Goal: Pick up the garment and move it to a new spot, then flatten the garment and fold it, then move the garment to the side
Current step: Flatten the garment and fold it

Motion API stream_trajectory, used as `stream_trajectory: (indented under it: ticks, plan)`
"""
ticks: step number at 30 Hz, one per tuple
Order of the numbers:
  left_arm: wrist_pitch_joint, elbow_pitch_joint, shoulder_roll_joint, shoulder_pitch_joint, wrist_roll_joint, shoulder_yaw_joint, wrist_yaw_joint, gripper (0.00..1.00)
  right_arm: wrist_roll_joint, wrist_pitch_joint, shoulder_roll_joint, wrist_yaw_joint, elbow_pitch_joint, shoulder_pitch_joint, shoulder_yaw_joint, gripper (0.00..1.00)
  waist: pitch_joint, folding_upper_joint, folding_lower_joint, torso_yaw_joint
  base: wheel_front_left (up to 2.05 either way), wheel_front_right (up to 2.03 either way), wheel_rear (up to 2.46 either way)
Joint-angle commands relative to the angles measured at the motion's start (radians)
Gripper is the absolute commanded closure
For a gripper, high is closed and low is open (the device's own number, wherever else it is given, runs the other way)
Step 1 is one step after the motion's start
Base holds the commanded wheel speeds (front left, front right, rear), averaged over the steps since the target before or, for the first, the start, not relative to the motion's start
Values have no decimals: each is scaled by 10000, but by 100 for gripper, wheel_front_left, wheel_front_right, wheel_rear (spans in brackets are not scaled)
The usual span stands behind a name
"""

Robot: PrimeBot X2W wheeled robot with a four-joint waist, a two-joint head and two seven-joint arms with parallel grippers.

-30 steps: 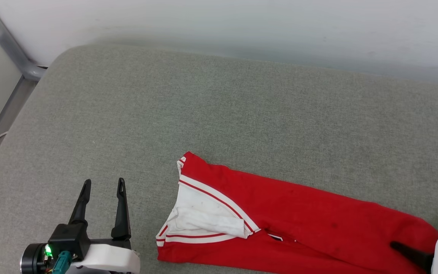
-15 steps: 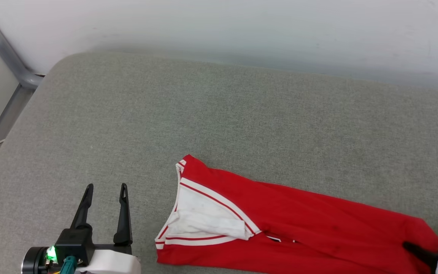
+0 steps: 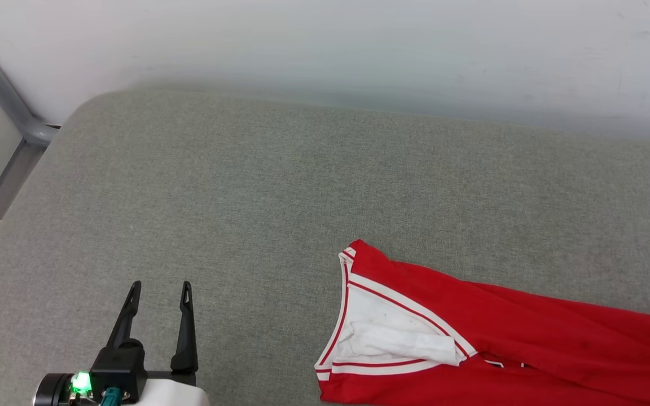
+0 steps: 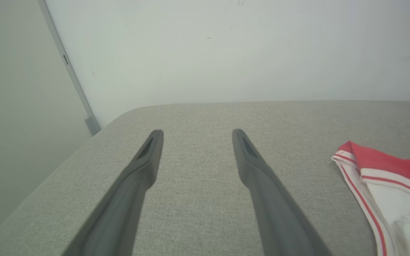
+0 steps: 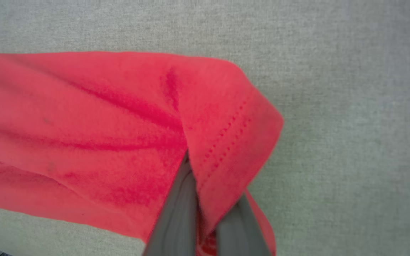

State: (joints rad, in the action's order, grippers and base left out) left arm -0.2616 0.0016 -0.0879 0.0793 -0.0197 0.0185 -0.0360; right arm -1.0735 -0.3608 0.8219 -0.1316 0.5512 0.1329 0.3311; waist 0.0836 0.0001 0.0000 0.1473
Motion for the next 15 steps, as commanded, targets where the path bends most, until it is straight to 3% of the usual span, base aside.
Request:
stream_trajectory:
  ticks: [1, 6, 15]
  plan:
    - [-45, 25, -23, 165, 81, -56, -41, 0, -34, 79, 10, 19, 22, 61, -65, 100, -53, -1, 0, -20, 0, 0, 0]
    - [-45, 81, -36, 289, 131, -79, -102, 0, -211, 153, -42, 15, -822, -144, -28, 100, -187, -1, 0, -99, 0, 0, 0]
    - [-45, 151, -6, 259, 127, -32, -142, 0, 319, -276, -374, 15, -3686, -230, 221, 100, -200, -1, 0, -182, 0, 0, 0]
